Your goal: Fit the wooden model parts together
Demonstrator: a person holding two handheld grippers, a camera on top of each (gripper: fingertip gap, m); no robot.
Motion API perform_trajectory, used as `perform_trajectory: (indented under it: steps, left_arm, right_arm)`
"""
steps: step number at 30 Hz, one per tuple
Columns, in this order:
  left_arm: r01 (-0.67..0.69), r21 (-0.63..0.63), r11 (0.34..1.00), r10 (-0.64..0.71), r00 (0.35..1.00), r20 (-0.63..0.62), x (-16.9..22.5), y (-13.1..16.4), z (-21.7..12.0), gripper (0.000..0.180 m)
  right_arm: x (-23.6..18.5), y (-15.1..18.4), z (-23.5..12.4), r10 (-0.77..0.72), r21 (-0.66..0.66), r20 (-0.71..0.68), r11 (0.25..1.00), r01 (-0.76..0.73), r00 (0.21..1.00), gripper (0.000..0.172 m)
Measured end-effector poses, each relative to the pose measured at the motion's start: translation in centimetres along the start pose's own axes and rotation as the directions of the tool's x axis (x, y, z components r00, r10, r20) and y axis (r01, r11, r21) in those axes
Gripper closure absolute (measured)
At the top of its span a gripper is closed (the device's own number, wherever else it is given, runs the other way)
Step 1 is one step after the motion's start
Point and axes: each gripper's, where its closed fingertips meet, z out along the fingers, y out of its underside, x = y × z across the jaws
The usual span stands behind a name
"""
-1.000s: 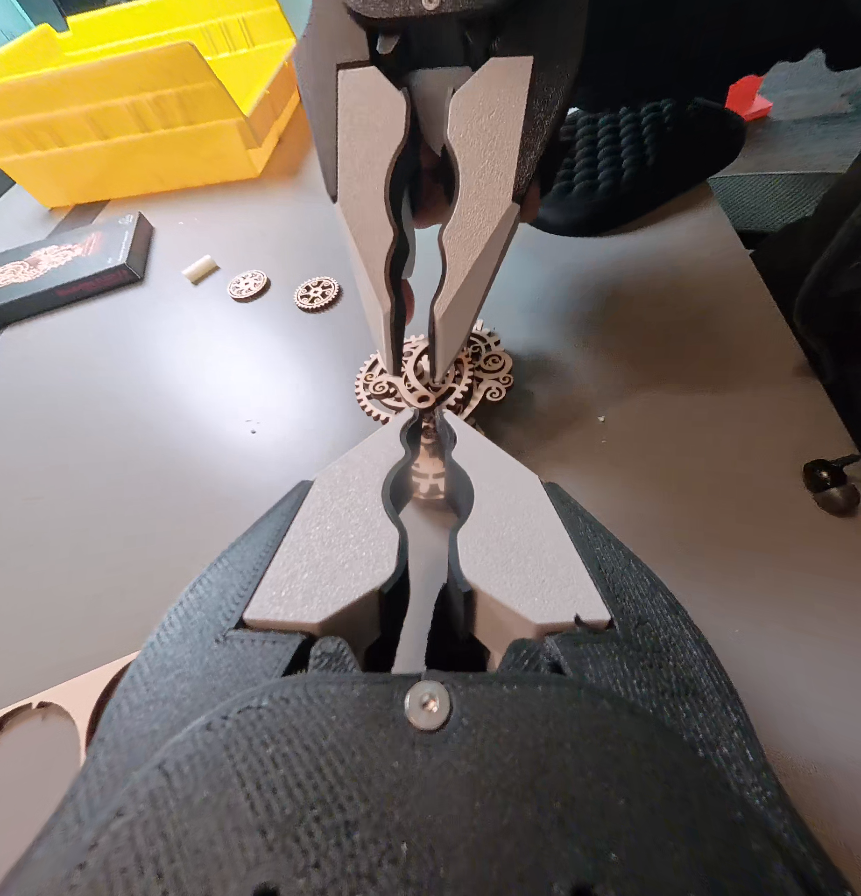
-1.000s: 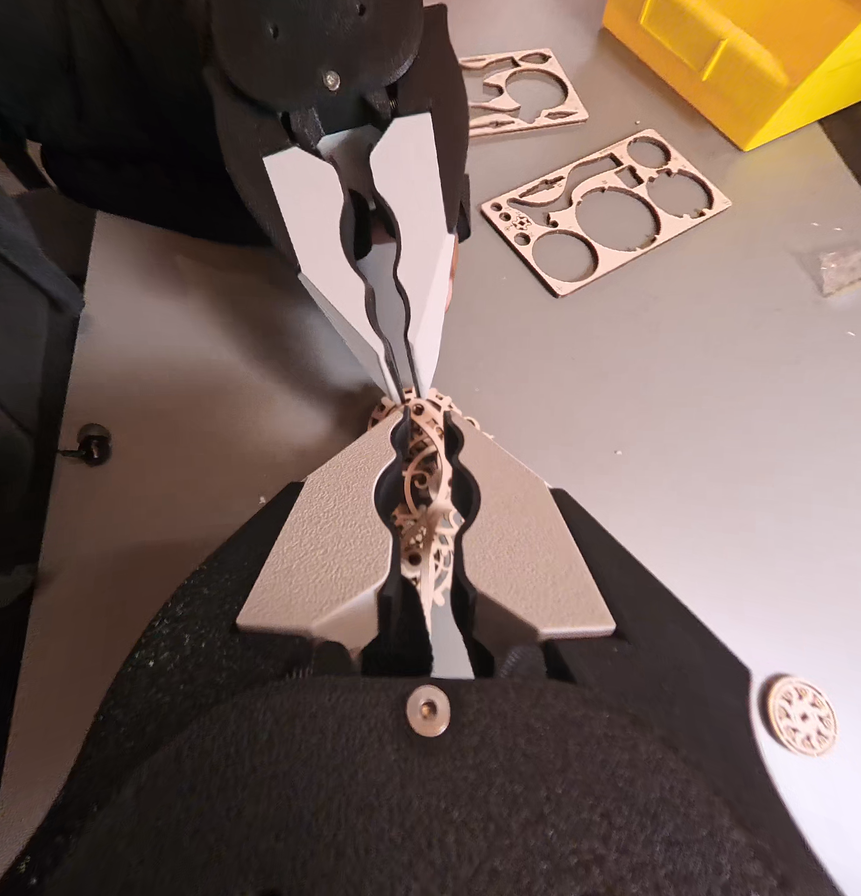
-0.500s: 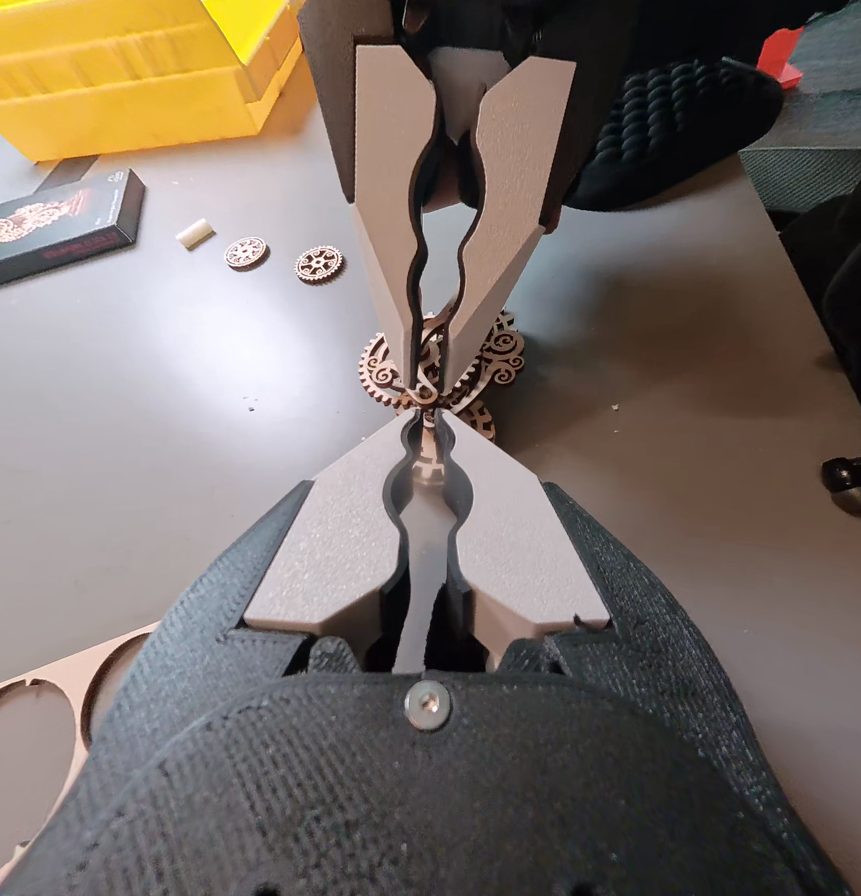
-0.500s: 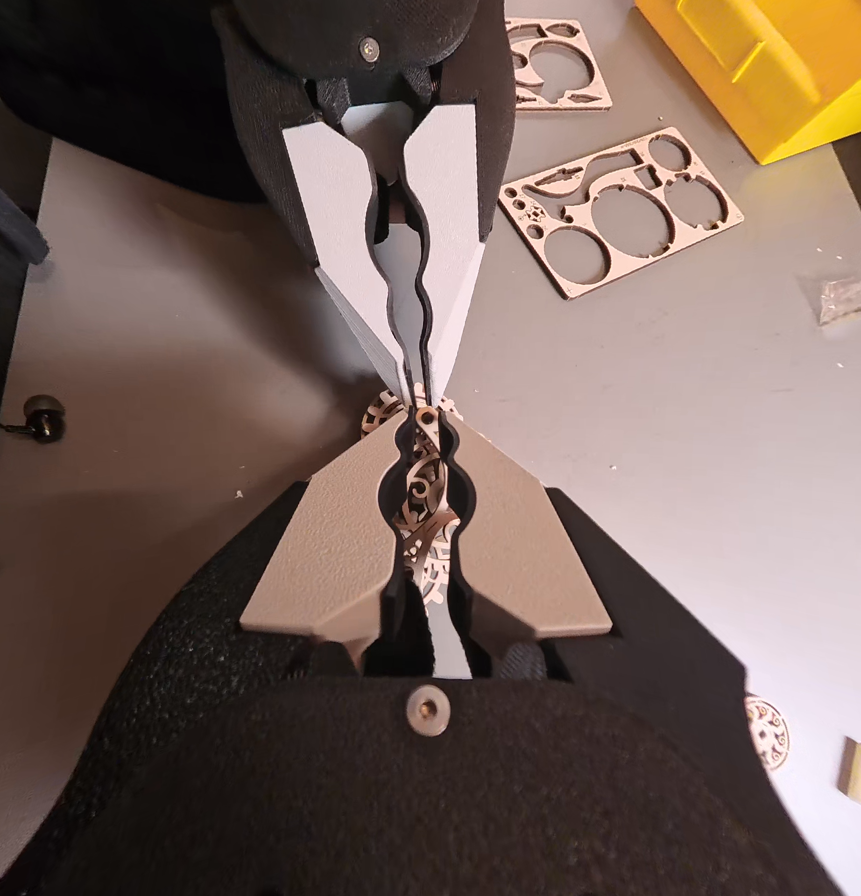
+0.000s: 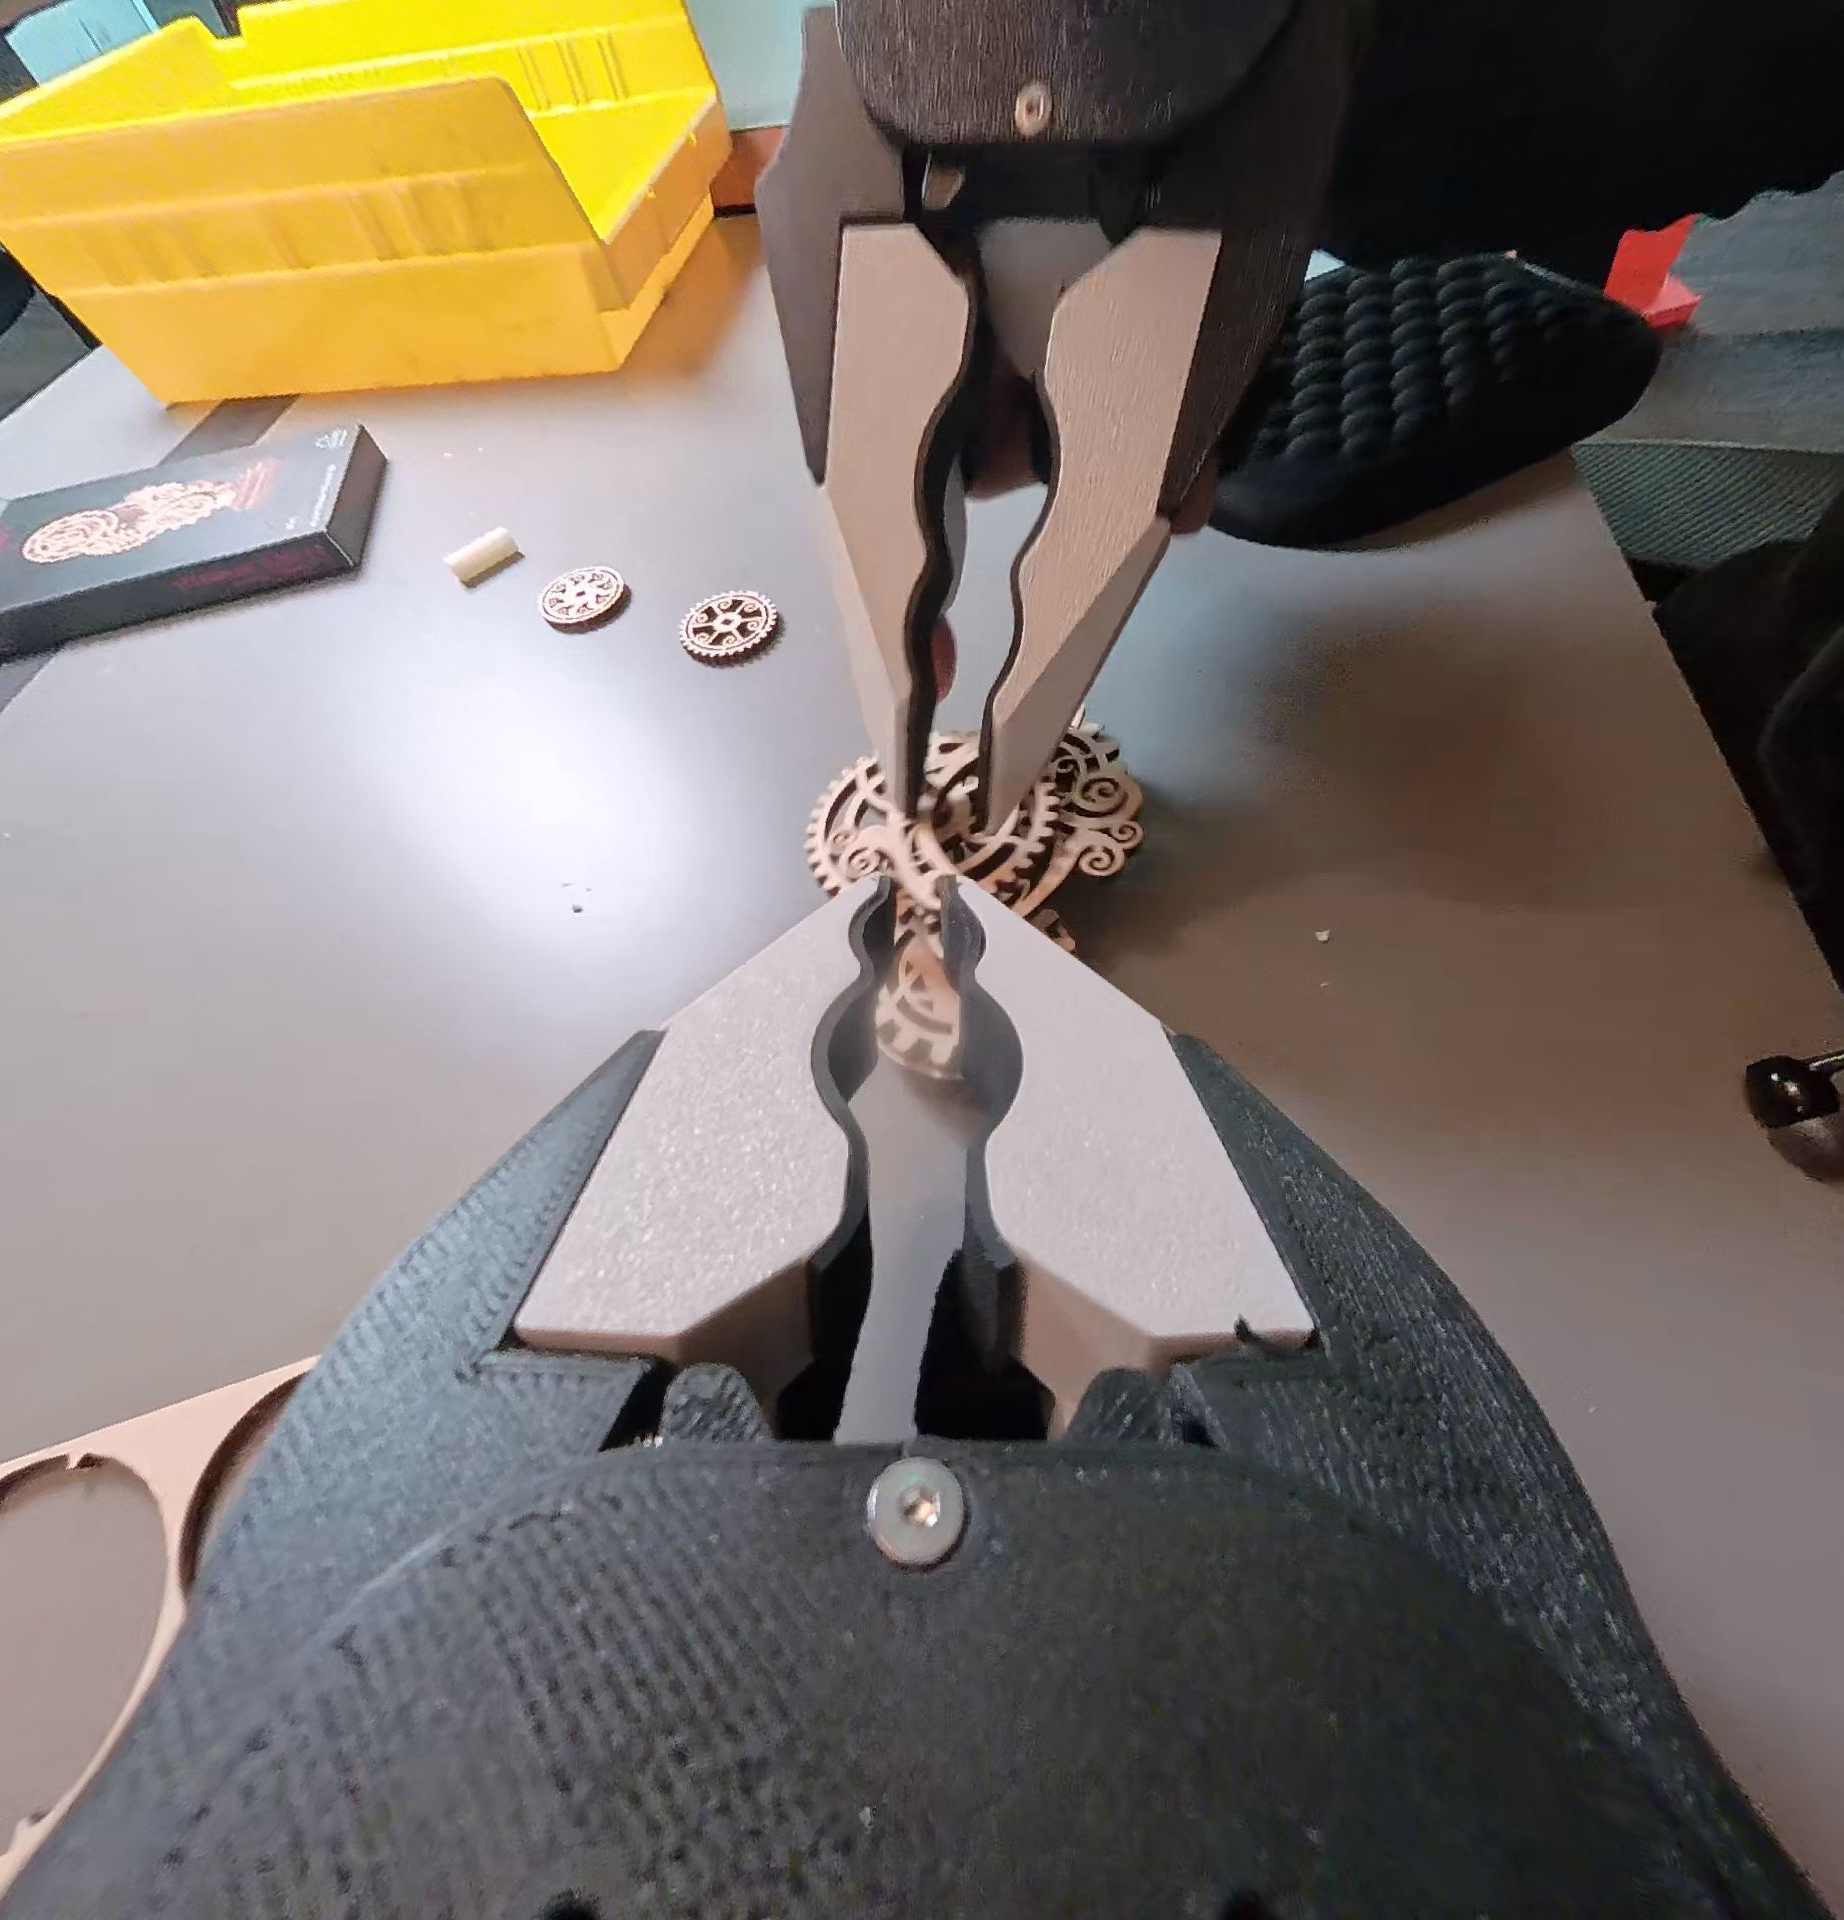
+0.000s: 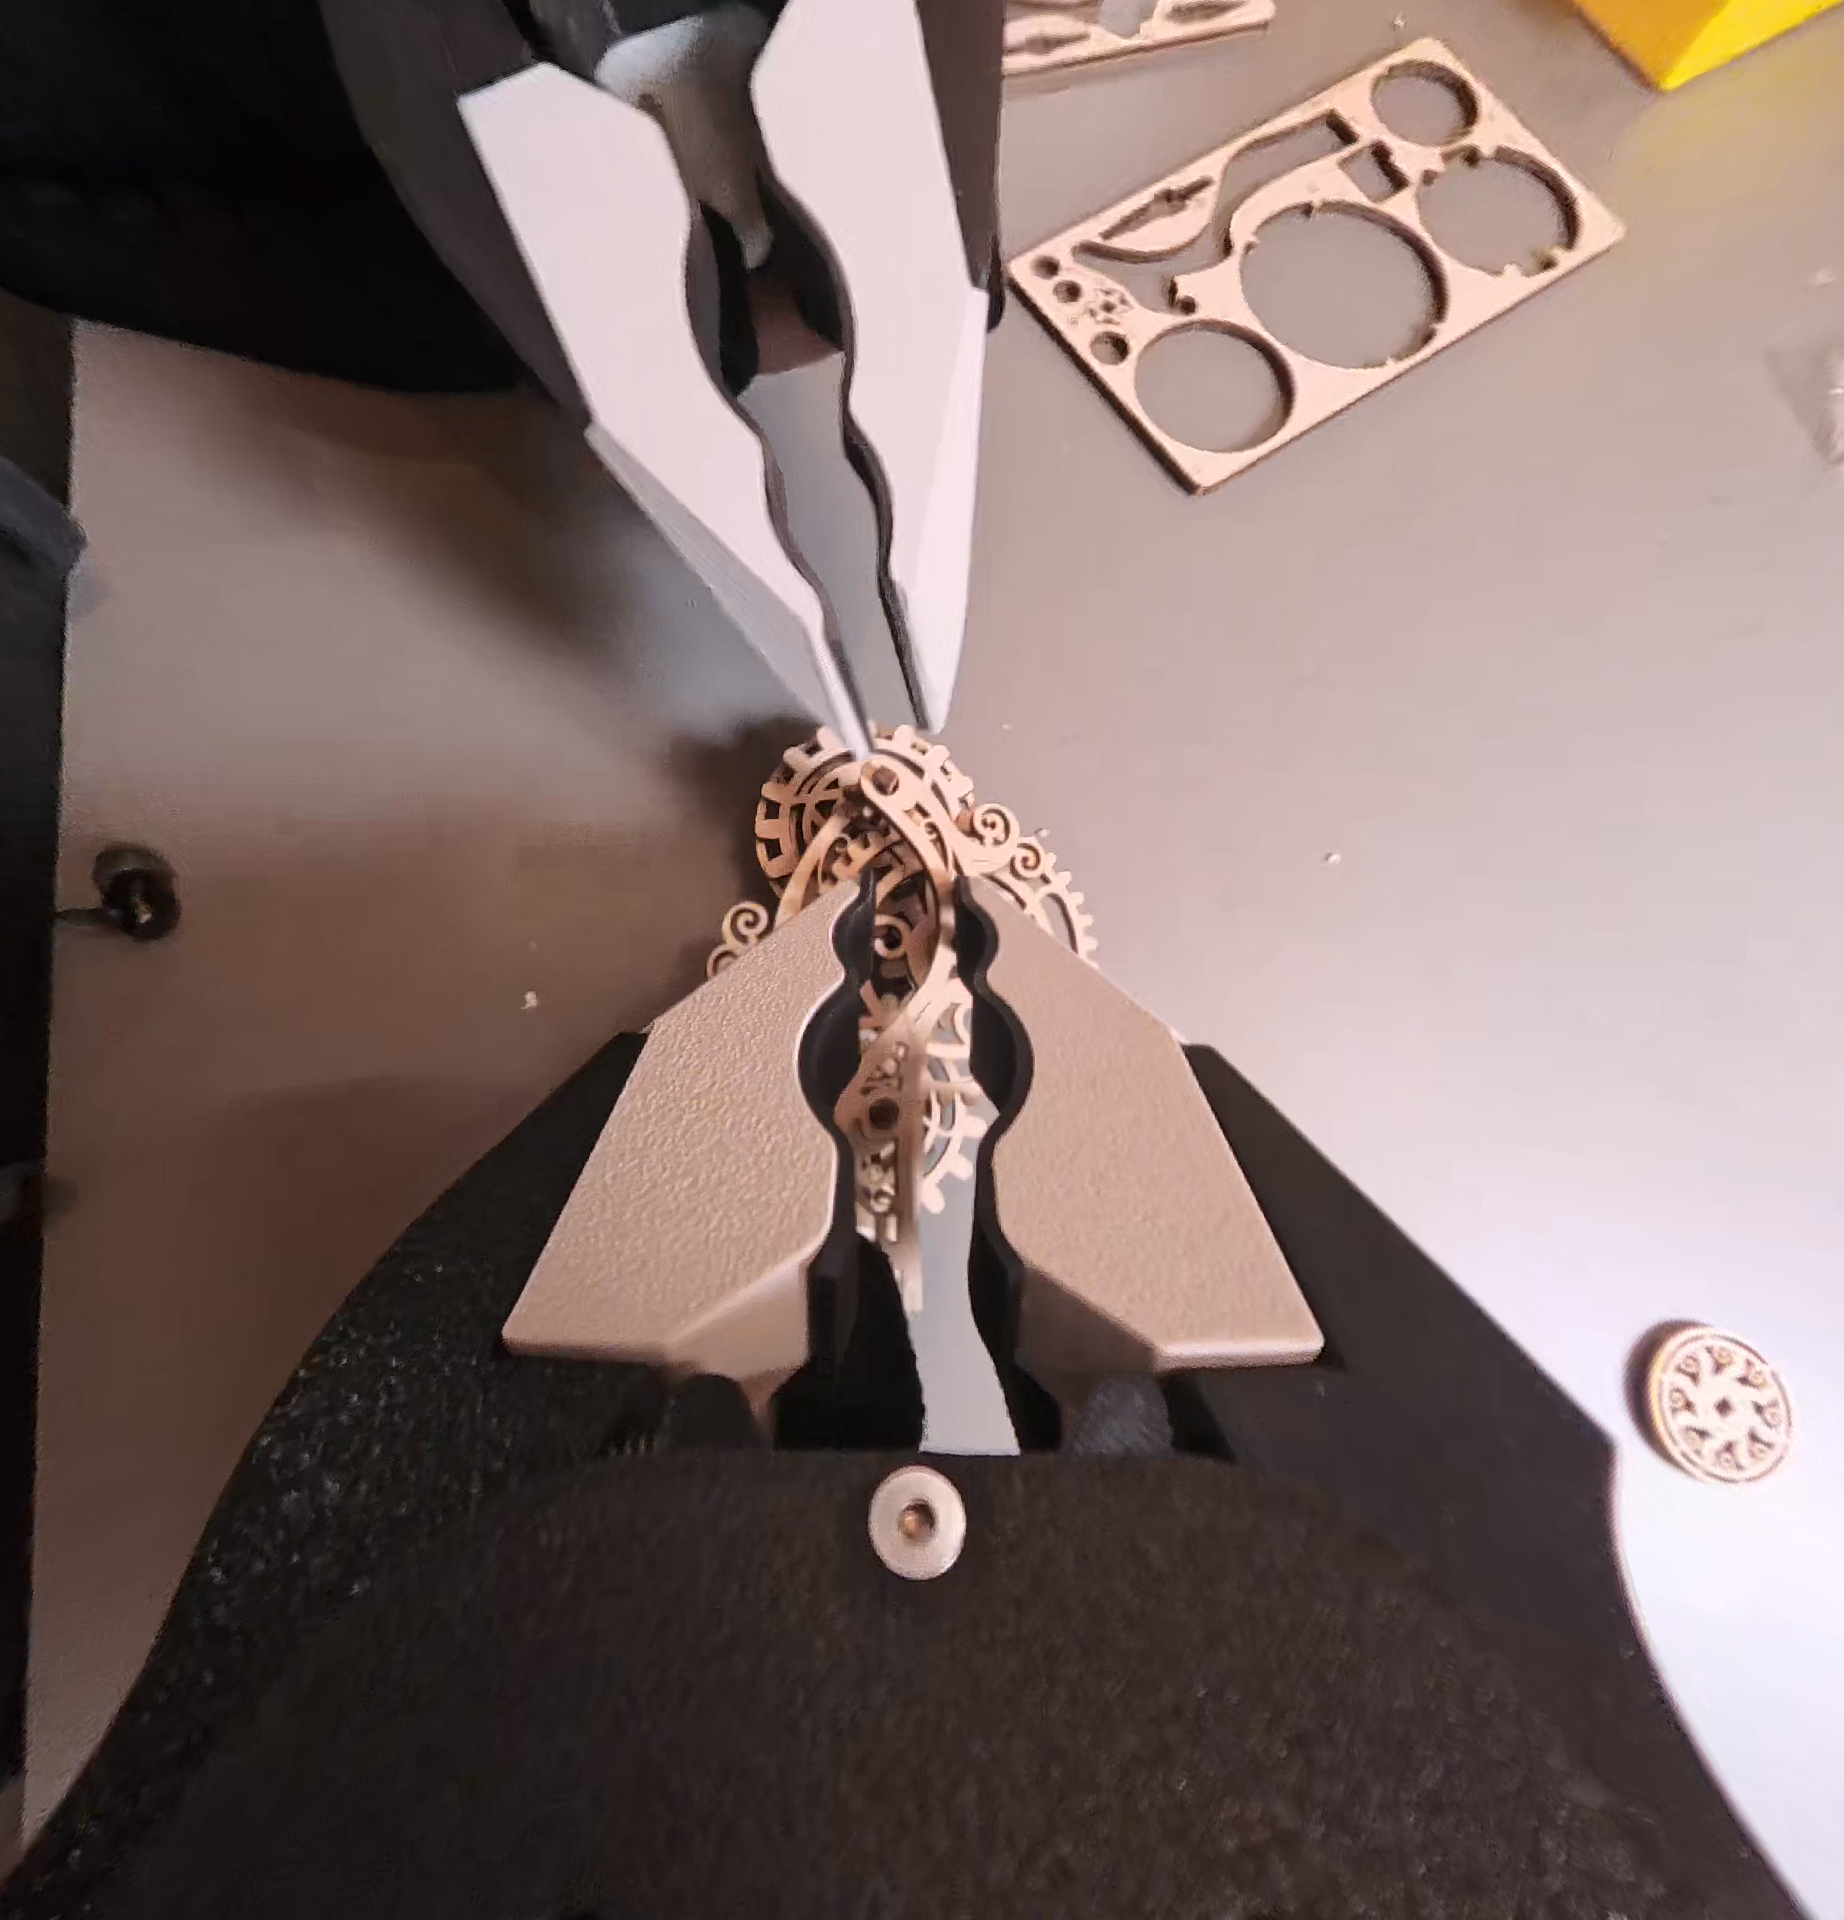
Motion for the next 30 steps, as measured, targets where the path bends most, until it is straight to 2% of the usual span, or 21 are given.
perform_trajectory:
  steps: [6, 12, 16, 20, 30]
  left_arm:
    - [-0.024, -0.010, 1.000, 0.024, 1.000, -0.010, 0.7, 0.1, 0.5, 0.177]
    - [-0.028, -0.019, 0.999, 0.028, 0.999, -0.026, 1.0, 0.1, 0.5, 0.179]
    - [-0.033, -0.010, 0.999, 0.033, 0.999, -0.022, 0.9, -0.1, 0.2, 0.176]
    - [-0.006, -0.019, 1.000, 0.006, 0.999, -0.048, 1.1, 0.3, 0.3, 0.177]
    - [0.029, -0.015, 0.999, -0.029, 0.998, -0.054, 0.7, 0.1, -0.2, 0.175]
  right_arm:
    - [0.0, 0.0, -1.0, 0.003, 0.021, -0.044, 1.000, -0.002, 0.999, 0.158]
    - [-0.3, 2.5, -3.3, 0.054, -0.018, -0.088, 0.998, -0.056, 0.995, 0.157]
    - [-0.8, 3.5, -3.5, 0.076, -0.013, -0.104, 0.997, -0.077, 0.992, 0.157]
    - [-1.1, 3.3, -3.3, 0.081, 0.015, -0.103, 0.997, -0.080, 0.991, 0.162]
    - [-0.8, 2.6, -3.4, 0.060, -0.007, -0.095, 0.998, -0.061, 0.994, 0.158]
